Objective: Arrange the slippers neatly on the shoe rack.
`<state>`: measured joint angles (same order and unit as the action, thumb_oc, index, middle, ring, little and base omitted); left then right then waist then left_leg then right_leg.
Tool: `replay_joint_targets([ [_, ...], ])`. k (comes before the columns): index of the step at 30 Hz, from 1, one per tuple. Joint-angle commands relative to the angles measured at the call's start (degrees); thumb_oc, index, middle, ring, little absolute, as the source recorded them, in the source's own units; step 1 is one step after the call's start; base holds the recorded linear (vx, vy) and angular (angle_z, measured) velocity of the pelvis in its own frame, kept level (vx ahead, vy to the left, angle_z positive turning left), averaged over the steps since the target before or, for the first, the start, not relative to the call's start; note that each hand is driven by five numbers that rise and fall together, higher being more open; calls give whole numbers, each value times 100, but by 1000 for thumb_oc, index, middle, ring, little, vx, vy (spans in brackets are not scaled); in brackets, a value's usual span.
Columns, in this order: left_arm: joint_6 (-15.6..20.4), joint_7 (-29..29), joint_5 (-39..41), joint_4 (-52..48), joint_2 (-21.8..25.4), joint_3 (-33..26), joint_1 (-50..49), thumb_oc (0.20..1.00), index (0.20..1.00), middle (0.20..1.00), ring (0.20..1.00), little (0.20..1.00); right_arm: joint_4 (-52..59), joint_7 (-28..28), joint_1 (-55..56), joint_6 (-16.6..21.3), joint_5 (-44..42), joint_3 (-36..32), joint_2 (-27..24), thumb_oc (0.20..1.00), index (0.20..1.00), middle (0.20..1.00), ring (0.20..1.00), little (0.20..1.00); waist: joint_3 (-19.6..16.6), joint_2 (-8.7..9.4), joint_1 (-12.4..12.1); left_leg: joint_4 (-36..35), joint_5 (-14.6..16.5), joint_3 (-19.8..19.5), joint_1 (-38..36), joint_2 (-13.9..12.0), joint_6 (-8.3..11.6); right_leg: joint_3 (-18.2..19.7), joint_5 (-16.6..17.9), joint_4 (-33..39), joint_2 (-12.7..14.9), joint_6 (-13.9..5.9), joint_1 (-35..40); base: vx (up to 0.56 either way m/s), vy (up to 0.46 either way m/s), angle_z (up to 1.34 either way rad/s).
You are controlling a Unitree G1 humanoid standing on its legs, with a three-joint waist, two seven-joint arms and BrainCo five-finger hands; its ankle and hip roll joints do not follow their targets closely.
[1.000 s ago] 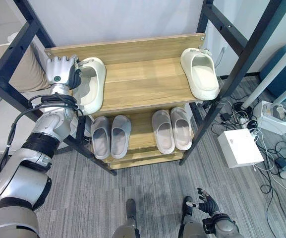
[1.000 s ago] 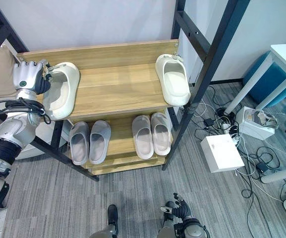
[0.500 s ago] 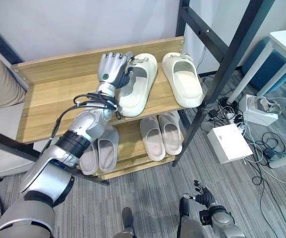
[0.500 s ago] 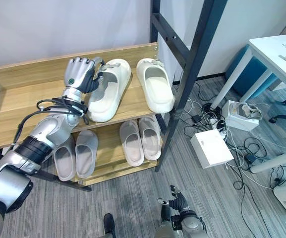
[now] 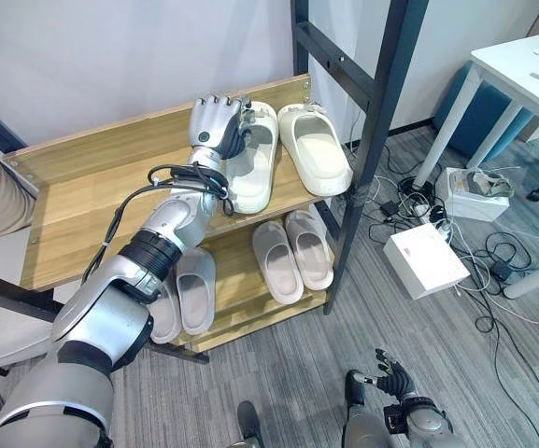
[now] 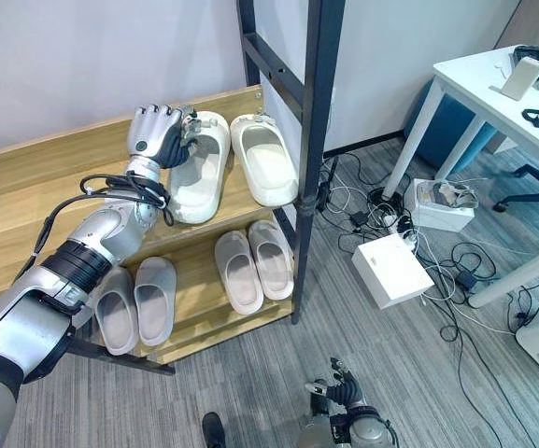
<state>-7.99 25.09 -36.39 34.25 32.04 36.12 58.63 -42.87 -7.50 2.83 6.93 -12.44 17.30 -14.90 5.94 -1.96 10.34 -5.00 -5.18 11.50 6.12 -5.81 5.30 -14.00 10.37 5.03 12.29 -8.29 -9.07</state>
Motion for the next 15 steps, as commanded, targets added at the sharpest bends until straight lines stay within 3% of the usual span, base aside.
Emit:
replay_joint_targets([
  [1,88,-88,124,567,-35,-195,803,1000,1000,1000,1000,1000,202,-44,-260,131,-78,-41,16,1000,1000,1000,1000,1000,258,-29,66,36,576,-235,-629,180,-86,-360,-512,-39,-258,-324,378,3,-13,-3],
  [11,119,-284,247,327,124,-579,269,1000,1000,1000,1000,1000,157,86,-187,65,-81,-67,113,1000,1000,1000,1000,1000,191,-19,-102,43,571,-390,-652,198,-79,-563,-577,-17,-241,-288,567,-9,-5,10],
  [15,189,-270,260,-239,387,-906,-70,1000,1000,1000,1000,1000,120,136,-187,36,-96,-72,169,1000,1000,1000,1000,1000,158,0,-223,47,560,-489,-631,204,-80,-652,-588,-3,-216,-270,634,-26,1,15],
])
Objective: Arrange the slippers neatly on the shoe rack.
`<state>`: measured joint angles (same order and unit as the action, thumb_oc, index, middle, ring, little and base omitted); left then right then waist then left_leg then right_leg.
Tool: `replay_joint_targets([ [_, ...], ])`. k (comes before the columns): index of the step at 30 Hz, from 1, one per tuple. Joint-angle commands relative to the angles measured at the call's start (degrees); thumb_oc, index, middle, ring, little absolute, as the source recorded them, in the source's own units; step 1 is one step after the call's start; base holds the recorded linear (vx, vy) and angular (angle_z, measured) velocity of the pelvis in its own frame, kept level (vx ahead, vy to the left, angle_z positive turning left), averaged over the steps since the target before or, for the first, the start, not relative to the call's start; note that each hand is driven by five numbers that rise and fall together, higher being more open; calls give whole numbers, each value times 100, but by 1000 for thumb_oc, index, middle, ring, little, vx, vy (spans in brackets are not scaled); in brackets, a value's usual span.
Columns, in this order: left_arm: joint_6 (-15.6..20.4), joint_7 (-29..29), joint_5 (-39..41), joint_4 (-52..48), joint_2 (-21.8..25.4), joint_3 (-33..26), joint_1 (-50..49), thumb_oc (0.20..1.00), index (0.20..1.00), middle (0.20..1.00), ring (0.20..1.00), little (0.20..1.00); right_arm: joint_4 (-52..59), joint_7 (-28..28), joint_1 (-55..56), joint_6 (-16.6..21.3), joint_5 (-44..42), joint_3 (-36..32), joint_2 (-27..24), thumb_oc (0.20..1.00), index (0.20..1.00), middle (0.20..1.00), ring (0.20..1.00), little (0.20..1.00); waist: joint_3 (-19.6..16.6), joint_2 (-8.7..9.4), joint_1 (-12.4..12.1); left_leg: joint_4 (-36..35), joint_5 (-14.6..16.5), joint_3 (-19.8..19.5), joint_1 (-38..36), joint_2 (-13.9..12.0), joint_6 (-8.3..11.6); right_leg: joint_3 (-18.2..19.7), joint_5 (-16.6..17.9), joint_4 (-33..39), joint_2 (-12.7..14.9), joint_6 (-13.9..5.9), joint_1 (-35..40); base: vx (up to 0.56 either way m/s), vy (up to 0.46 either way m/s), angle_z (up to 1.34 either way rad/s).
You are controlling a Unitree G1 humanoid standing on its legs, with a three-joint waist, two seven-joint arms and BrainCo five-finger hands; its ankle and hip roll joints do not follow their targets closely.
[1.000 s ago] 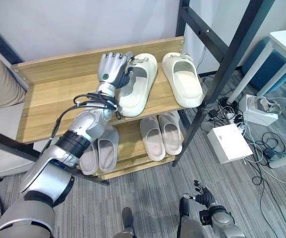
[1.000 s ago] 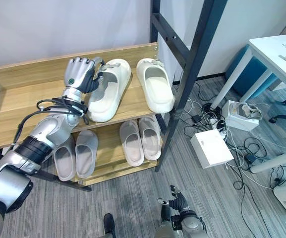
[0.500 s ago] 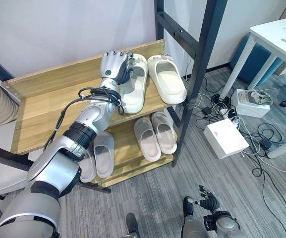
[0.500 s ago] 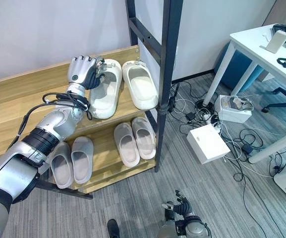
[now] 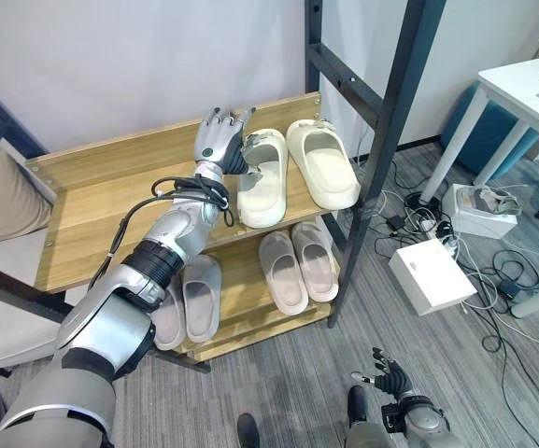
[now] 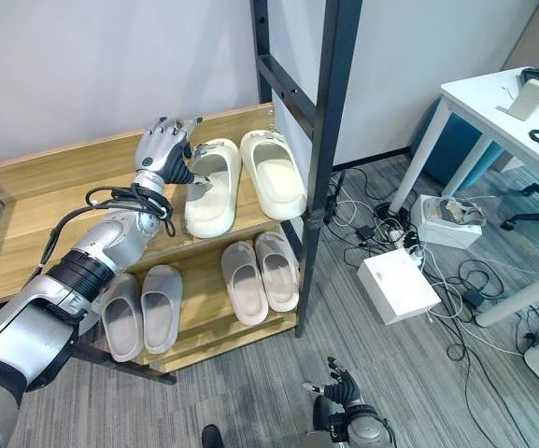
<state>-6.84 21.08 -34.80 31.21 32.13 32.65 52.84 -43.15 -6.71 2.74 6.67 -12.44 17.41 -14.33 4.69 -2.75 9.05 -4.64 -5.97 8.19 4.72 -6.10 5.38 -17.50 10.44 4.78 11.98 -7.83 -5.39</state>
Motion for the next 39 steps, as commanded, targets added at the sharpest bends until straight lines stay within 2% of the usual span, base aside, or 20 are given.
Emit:
replay_joint_targets([
  [1,113,131,147,-164,491,-680,440,1000,1000,1000,1000,1000,144,73,-170,49,-97,-106,121,1000,1000,1000,1000,1000,271,85,-148,12,637,-178,-486,235,-87,-329,-597,22,-179,-314,284,-30,1,18],
  [5,331,172,286,-1087,597,-1235,-165,1000,1000,1000,1000,1000,40,119,-203,8,-91,-114,218,1000,1000,1000,1000,1000,221,105,-277,15,623,-266,-461,244,-85,-429,-593,22,-159,-304,326,-31,14,18],
  [6,637,226,888,-1542,456,-1612,-626,1000,1000,1000,1000,1000,-14,142,-219,-28,-41,-107,290,1000,1000,1000,1000,1000,208,129,-376,17,616,-316,-452,257,-88,-474,-586,22,-140,-298,355,-17,29,8],
  [7,1009,227,1788,-1946,117,-2009,-1203,1000,1000,1000,1000,1000,-92,141,-239,-67,-2,-97,365,1000,1000,1000,1000,1000,196,122,-437,26,639,-346,-478,254,-85,-510,-598,22,-140,-293,411,-18,33,10],
  [8,1222,134,2511,-2058,-154,-2154,-1521,1000,1000,1000,1000,1000,-129,136,-276,-100,25,-83,380,1000,1000,1000,1000,1000,184,126,-470,29,629,-371,-473,265,-90,-531,-590,22,-129,-286,427,-41,41,25],
  [9,1682,-284,4304,-2213,-745,-2197,-2107,1000,1000,1000,1000,1000,-233,136,-321,-159,23,-53,450,1000,1000,1000,1000,1000,134,146,-521,29,586,-409,-441,287,-103,-573,-560,22,-95,-273,423,-41,31,24],
  [10,1687,-292,4317,-2213,-743,-2199,-2113,1000,1000,1000,1000,1000,-235,137,-316,-158,23,-52,448,1000,1000,1000,1000,1000,127,143,-520,29,587,-411,-439,286,-103,-575,-561,22,-96,-274,421,-29,25,29],
  [11,1782,-446,4953,-2188,-941,-2148,-2283,1000,1000,1000,1000,1000,-276,148,-359,-177,-3,-38,443,1000,1000,1000,1000,1000,131,143,-539,31,599,-418,-460,278,-98,-589,-572,22,-106,-271,456,-11,24,28],
  [12,1724,-751,5602,-2321,-1130,-1924,-2552,1000,1000,1000,1000,1000,-399,172,-504,-206,-115,-4,469,1000,1000,1000,1000,1000,98,171,-570,36,572,-453,-426,302,-110,-624,-551,22,-78,-277,448,-16,31,22],
  [13,1697,-843,5910,-2275,-1240,-1815,-2624,1000,1000,1000,1000,1000,-420,176,-562,-220,-137,20,472,1000,1000,1000,1000,1000,96,176,-579,38,567,-463,-423,310,-115,-635,-544,22,-70,-279,454,-19,27,13],
  [18,1490,-1043,6416,-2150,-1476,-1444,-2632,1000,1000,1000,1000,1000,-488,164,-727,-301,-220,122,517,1000,1000,1000,1000,1000,71,174,-600,35,556,-492,-413,323,-132,-673,-531,22,-57,-285,469,1,9,-2],
  [27,1352,-990,6381,-1982,-1729,-889,-2110,1000,1000,1000,1000,1000,-455,72,-786,-344,-264,273,574,1000,1000,1000,1000,1000,47,167,-528,33,554,-506,-428,348,-147,-690,-520,22,-46,-303,487,0,0,0],
  [30,1318,-1008,6362,-1923,-1800,-765,-2046,1000,1000,1000,1000,1000,-441,64,-763,-343,-269,289,577,1000,1000,1000,1000,1000,47,159,-505,28,556,-507,-439,353,-150,-696,-520,22,-44,-307,496,0,0,0],
  [33,1322,-950,6476,-1583,-2092,-519,-1878,1000,1000,1000,1000,1000,-452,12,-778,-354,-307,339,587,1000,1000,1000,1000,1000,51,155,-444,29,553,-519,-453,348,-150,-682,-540,22,-50,-299,511,0,0,0],
  [39,1373,-777,6741,-1292,-2367,-423,-1763,1000,1000,1000,1000,1000,-491,-91,-841,-356,-390,370,592,1000,1000,1000,1000,1000,56,165,-399,33,548,-509,-463,339,-147,-682,-551,22,-57,-297,521,0,0,0],
])
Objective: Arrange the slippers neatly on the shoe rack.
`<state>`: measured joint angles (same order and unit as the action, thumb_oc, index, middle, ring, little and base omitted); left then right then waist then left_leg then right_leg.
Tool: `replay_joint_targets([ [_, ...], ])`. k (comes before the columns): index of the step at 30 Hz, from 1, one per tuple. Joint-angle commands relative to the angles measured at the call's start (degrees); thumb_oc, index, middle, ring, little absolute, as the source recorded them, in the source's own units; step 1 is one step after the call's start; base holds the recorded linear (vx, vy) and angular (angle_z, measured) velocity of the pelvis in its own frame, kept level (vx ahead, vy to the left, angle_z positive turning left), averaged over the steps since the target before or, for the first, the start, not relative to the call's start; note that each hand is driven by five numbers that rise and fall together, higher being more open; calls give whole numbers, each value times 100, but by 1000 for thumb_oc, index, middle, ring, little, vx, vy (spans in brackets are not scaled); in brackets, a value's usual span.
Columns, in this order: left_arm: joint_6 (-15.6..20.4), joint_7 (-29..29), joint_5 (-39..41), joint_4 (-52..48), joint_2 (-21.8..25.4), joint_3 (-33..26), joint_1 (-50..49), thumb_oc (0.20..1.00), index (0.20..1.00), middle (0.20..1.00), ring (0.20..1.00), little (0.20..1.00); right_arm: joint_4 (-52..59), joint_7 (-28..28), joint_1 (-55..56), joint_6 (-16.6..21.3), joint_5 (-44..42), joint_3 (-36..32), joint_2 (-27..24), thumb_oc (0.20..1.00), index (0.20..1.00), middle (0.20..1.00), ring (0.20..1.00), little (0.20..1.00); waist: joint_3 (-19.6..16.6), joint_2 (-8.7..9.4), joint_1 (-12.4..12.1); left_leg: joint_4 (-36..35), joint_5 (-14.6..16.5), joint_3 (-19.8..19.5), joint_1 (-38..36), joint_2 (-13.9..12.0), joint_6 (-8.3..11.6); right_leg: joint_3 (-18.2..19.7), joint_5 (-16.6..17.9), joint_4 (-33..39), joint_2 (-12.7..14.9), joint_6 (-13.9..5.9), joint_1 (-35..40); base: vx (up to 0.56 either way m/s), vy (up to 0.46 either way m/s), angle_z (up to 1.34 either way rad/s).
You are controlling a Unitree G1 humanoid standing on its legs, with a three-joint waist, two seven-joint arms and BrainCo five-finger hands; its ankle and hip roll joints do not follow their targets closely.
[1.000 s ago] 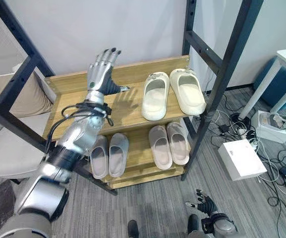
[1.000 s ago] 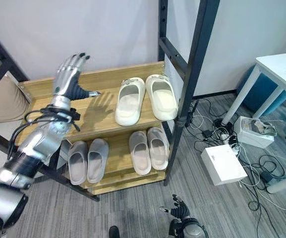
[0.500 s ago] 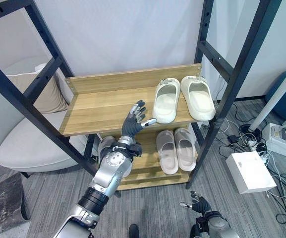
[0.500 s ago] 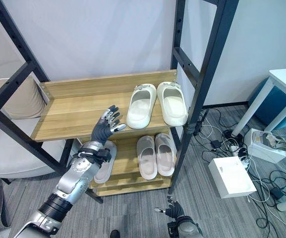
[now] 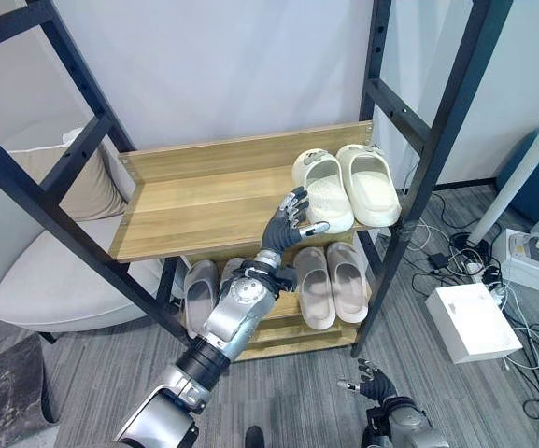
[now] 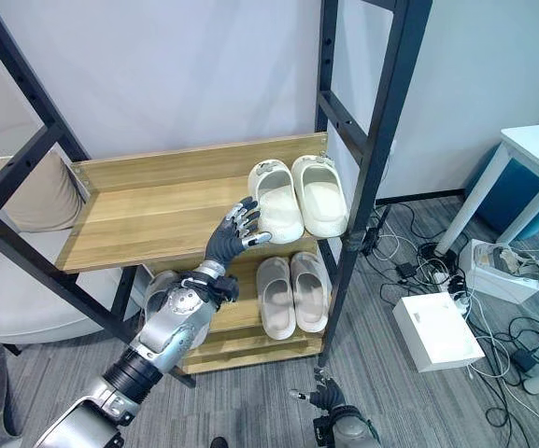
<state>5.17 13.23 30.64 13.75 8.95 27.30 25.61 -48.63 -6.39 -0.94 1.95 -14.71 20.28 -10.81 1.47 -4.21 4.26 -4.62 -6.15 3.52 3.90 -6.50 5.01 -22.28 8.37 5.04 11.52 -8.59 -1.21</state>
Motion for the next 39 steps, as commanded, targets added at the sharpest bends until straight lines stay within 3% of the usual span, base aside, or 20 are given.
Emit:
replay_joint_targets([
  [1,165,11,154,485,-57,130,969,1000,1000,1000,1000,1000,39,-135,-485,118,-172,87,253,1000,1000,1000,1000,1000,371,314,79,31,569,-45,-383,380,-112,-201,-347,-4,-15,-220,103,0,0,0],
  [7,302,178,140,375,49,-97,894,1000,1000,1000,1000,1000,-81,-186,-528,147,-237,21,287,1000,1000,1000,1000,1000,332,328,35,32,562,-51,-395,366,-96,-238,-369,-4,-24,-212,140,0,0,0],
  [8,526,313,454,119,117,-394,863,1000,1000,1000,1000,1000,-125,-206,-543,155,-255,-22,294,1000,1000,1000,1000,1000,310,341,-13,35,555,-64,-400,356,-83,-262,-381,-4,-22,-209,161,0,0,0],
  [9,526,313,454,118,117,-394,863,1000,1000,1000,1000,1000,-125,-206,-543,155,-255,-22,294,1000,1000,1000,1000,1000,311,341,-12,35,555,-64,-401,356,-83,-262,-381,-4,-22,-209,161,0,0,0],
  [11,878,258,1011,-805,261,-890,708,1000,1000,1000,1000,1000,-179,-230,-546,200,-296,-122,289,1000,1000,1000,1000,1000,284,371,-99,42,550,-104,-392,350,-65,-298,-388,-4,-24,-209,177,0,0,0],
  [15,987,-174,1344,-1759,547,-1040,488,1000,1000,1000,1000,1000,-233,-139,-465,243,-301,-162,294,1000,1000,1000,1000,1000,235,384,-162,39,559,-135,-397,346,-63,-306,-379,-4,-19,-213,185,-4,-4,13],
  [19,955,-859,1596,-3146,842,-763,369,1000,1000,1000,1000,1000,-368,35,-384,243,-195,-131,341,1000,1000,1000,1000,1000,186,389,-235,31,573,-176,-392,367,-69,-333,-370,-4,-9,-214,194,1,8,5],
  [23,852,-1474,1974,-4046,846,-244,356,1000,1000,1000,1000,1000,-609,125,-457,245,-146,-67,455,1000,1000,1000,1000,1000,160,414,-312,35,589,-245,-384,397,-81,-382,-375,-4,7,-213,225,-1,15,11],
  [24,661,-1751,2050,-4237,837,213,398,1000,1000,1000,1000,1000,-655,140,-539,252,-141,-7,505,1000,1000,1000,1000,1000,158,422,-344,41,594,-275,-376,403,-91,-406,-375,-4,8,-211,241,-5,5,26],
  [27,427,-2026,1767,-4251,988,668,388,1000,1000,1000,1000,1000,-692,141,-620,277,-99,50,558,1000,1000,1000,1000,1000,157,415,-368,44,597,-295,-369,411,-100,-421,-373,-4,10,-213,253,-2,11,9],
  [28,369,-2107,1522,-4129,1071,820,368,1000,1000,1000,1000,1000,-719,153,-634,287,-63,64,578,1000,1000,1000,1000,1000,160,415,-373,48,596,-300,-365,414,-103,-429,-376,-4,6,-211,258,-7,46,1],
  [29,292,-2324,793,-3889,1297,1169,424,1000,1000,1000,1000,1000,-777,142,-674,314,4,81,609,1000,1000,1000,1000,1000,163,404,-367,59,603,-309,-355,422,-112,-422,-380,-4,-1,-210,261,-7,35,0],
  [30,302,-2328,783,-3873,1291,1183,432,1000,1000,1000,1000,1000,-782,142,-678,316,6,72,615,1000,1000,1000,1000,1000,166,409,-374,62,605,-309,-356,423,-112,-422,-381,-4,-1,-210,263,-12,57,2],
  [31,169,-2526,371,-3330,1331,1535,394,1000,1000,1000,1000,1000,-807,161,-703,324,118,160,653,1000,1000,1000,1000,1000,176,391,-348,77,611,-309,-350,421,-124,-406,-388,-16,-8,-204,251,-15,44,0],
  [37,96,-2690,-1080,-1580,1274,2178,-86,1000,1000,1000,1000,1000,-590,94,-718,351,300,271,600,1000,1000,1000,1000,1000,232,407,-275,106,637,-292,-355,416,-140,-349,-400,-34,-31,-203,225,-10,16,-2],
  [39,-61,-2486,-1405,-166,1000,2162,-632,1000,1000,1000,1000,1000,-376,78,-693,315,322,337,516,1000,1000,1000,1000,1000,290,446,-222,121,630,-266,-354,406,-151,-318,-388,-49,-34,-197,212,-35,24,-4],
])
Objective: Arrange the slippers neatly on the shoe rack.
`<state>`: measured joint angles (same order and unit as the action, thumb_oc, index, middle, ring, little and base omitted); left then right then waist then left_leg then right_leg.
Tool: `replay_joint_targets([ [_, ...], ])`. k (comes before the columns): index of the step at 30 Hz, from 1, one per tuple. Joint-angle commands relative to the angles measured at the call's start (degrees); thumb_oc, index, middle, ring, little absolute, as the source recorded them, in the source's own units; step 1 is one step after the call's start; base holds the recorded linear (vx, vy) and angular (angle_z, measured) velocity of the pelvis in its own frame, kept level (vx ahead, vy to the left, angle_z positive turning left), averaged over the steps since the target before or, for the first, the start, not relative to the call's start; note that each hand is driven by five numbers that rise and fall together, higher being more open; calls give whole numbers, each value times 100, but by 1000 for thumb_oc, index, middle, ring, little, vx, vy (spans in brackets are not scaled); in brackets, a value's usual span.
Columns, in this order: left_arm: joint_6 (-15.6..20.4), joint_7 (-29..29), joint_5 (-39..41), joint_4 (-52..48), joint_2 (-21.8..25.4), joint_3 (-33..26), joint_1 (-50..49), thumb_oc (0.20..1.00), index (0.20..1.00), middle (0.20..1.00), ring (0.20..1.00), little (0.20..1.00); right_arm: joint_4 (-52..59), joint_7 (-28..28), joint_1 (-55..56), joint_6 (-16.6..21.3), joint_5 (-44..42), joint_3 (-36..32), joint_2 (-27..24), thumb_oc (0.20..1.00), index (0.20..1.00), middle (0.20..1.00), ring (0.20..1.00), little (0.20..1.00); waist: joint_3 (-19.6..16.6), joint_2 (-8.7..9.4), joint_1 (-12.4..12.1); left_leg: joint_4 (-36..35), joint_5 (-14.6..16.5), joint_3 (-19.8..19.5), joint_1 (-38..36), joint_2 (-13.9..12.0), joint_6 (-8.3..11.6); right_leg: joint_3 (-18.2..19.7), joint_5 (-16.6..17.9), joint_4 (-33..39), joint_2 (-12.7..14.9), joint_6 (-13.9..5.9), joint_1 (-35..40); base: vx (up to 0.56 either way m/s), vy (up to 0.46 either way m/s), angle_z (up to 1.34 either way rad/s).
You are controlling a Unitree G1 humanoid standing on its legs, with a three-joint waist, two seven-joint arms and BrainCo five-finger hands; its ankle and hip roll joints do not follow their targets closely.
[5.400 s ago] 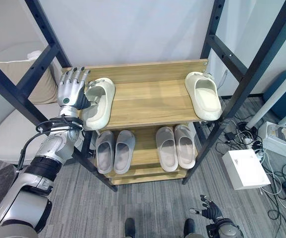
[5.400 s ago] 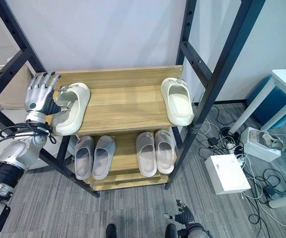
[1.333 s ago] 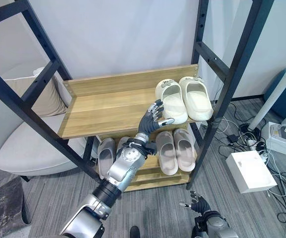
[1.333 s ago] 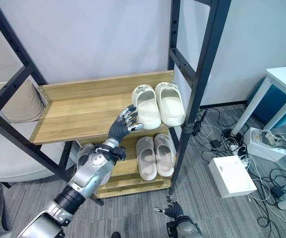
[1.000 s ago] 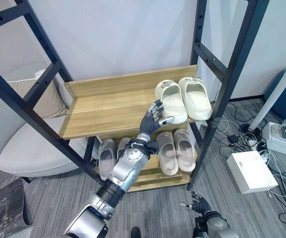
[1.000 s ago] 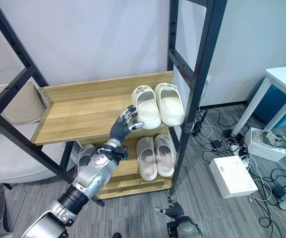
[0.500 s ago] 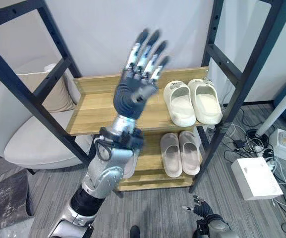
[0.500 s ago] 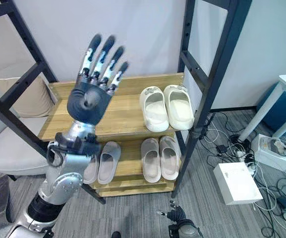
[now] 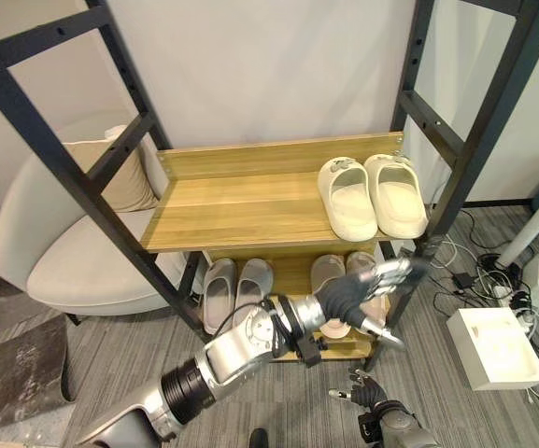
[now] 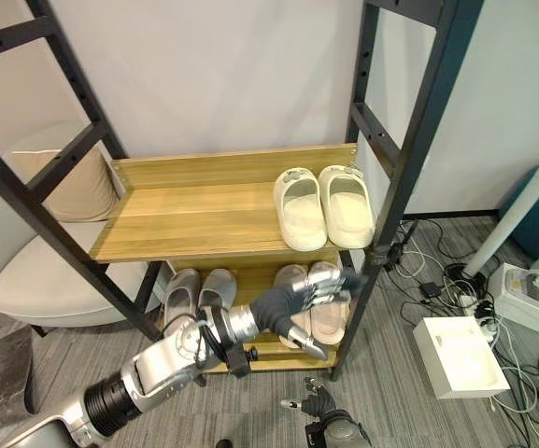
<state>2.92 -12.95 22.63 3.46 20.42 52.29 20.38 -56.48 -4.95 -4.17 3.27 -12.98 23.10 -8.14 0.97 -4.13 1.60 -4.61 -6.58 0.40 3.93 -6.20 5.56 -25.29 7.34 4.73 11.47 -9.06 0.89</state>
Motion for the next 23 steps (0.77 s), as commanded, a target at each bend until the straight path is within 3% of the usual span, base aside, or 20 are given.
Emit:
replay_joint_targets([
  [1,195,136,-617,910,-181,-334,-107,1000,1000,1000,1000,1000,416,-67,-359,180,149,61,239,1000,1000,1000,1000,1000,332,430,46,121,674,45,-354,377,-205,-19,-286,-18,-28,-150,1,0,0,0],
  [3,123,381,-1035,1811,-341,-496,-358,1000,1000,1000,1000,1000,541,-87,-315,150,126,81,182,1000,1000,1000,1000,1000,348,459,61,118,671,57,-358,375,-209,0,-280,-23,-32,-147,-15,0,0,0],
  [5,112,837,-1018,2813,-614,-1009,-721,1000,1000,1000,1000,1000,760,-107,-157,97,22,133,124,1000,1000,1000,1000,1000,379,465,54,117,681,79,-398,353,-206,4,-287,-32,-43,-138,9,0,0,0],
  [7,188,1165,-897,3184,-730,-1395,-910,1000,1000,1000,1000,1000,843,-148,-117,88,-46,165,131,1000,1000,1000,1000,1000,379,494,30,123,648,64,-364,367,-213,-29,-270,-29,-22,-130,-5,-14,-3,8],
  [9,352,1732,216,3333,-794,-2398,-1292,1000,1000,1000,1000,1000,1108,-224,-64,125,-175,111,113,1000,1000,1000,1000,1000,425,521,-69,139,648,43,-394,365,-207,-79,-289,-32,-31,-105,51,-11,-18,13],
  [10,351,1732,217,3332,-791,-2399,-1291,1000,1000,1000,1000,1000,1109,-224,-66,124,-175,111,114,1000,1000,1000,1000,1000,405,530,-54,144,633,31,-360,379,-214,-90,-280,-31,-16,-107,27,-4,-31,3],
  [12,418,1905,624,3306,-771,-2994,-1599,1000,1000,1000,1000,1000,1337,-320,-14,175,-181,1,0,1000,1000,1000,1000,1000,409,563,-128,164,625,-4,-352,378,-212,-130,-296,-31,-15,-94,56,1,-15,4],
  [16,426,1943,607,3481,-786,-3241,-1706,1000,1000,1000,1000,1000,1395,-367,-25,201,-145,-83,-52,1000,1000,1000,1000,1000,407,564,-157,168,625,-14,-351,374,-206,-156,-307,-29,-17,-88,78,1,-12,11],
  [18,441,1945,460,3604,-682,-3625,-1910,1000,1000,1000,1000,1000,1842,-284,156,266,-142,-356,-456,1000,1000,1000,1000,1000,413,562,-145,169,625,-1,-363,357,-201,-145,-330,-25,-29,-81,89,0,-16,-1],
  [20,425,1950,315,3770,-662,-3785,-1993,1000,1000,1000,1000,1000,1732,-130,347,194,-291,-616,-674,1000,1000,1000,1000,1000,391,579,-130,156,622,19,-381,351,-194,-117,-333,-11,-44,-81,95,0,-9,-2],
  [21,426,1854,224,4013,-717,-3859,-2045,1000,1000,1000,1000,1000,746,-171,259,293,-193,-769,-771,1000,1000,1000,1000,1000,421,550,-150,161,641,28,-412,342,-196,-114,-343,-17,-52,-87,115,0,0,0],
  [23,432,1871,146,4176,-750,-3835,-2008,1000,1000,1000,1000,1000,407,-223,151,297,-207,-813,-677,1000,1000,1000,1000,1000,401,549,-147,170,629,16,-379,356,-200,-144,-336,-16,-34,-91,101,0,0,0],
])
